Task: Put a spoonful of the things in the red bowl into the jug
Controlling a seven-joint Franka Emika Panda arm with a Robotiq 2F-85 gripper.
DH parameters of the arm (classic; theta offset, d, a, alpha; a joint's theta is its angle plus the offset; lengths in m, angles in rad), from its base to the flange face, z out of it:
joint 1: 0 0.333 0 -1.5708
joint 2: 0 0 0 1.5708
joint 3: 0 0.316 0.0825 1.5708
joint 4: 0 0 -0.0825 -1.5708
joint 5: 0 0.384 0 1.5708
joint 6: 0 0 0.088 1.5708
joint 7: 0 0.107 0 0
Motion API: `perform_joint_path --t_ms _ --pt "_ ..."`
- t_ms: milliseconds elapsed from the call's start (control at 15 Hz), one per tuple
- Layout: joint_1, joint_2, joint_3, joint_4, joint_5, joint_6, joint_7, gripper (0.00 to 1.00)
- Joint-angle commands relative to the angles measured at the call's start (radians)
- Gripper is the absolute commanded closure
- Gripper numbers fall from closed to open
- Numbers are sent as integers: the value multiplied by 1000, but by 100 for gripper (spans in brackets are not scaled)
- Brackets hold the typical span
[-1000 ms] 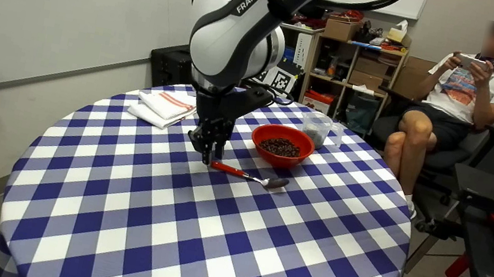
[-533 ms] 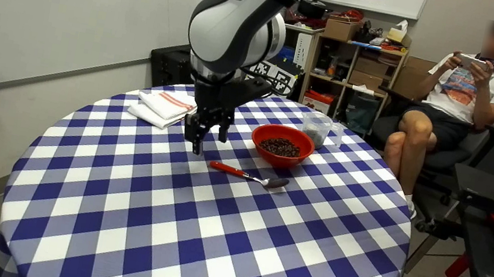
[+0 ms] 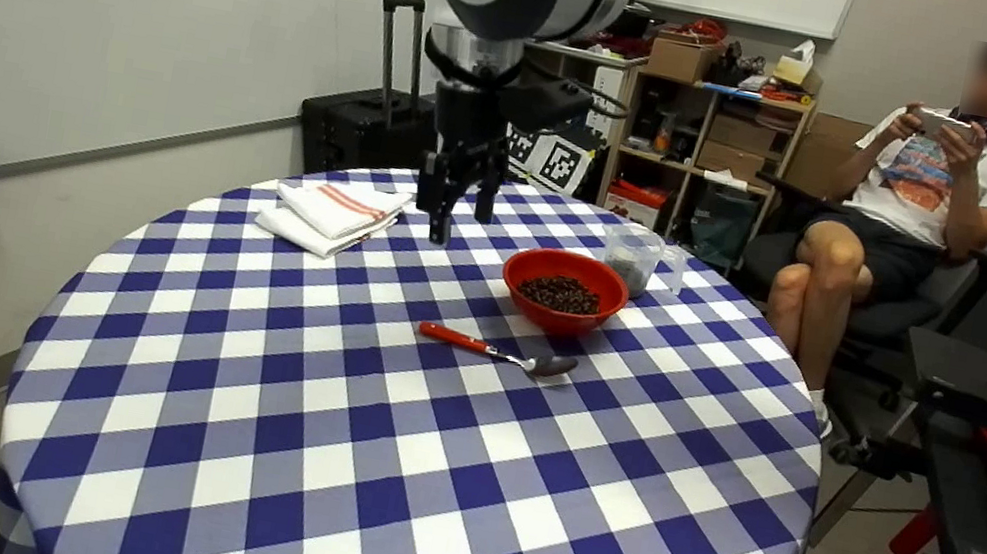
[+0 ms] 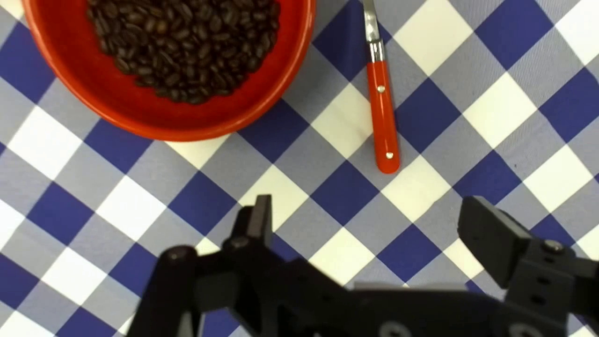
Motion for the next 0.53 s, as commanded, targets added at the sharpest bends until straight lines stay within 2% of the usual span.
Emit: perform_joint_path --t_ms 0,200,467 --pt "-41 -216 22 -241 -7 8 -77 0" --pt "-59 -363 29 -387 1 5 -133 0" --pt "-61 -570 6 -581 -11 -15 -156 0"
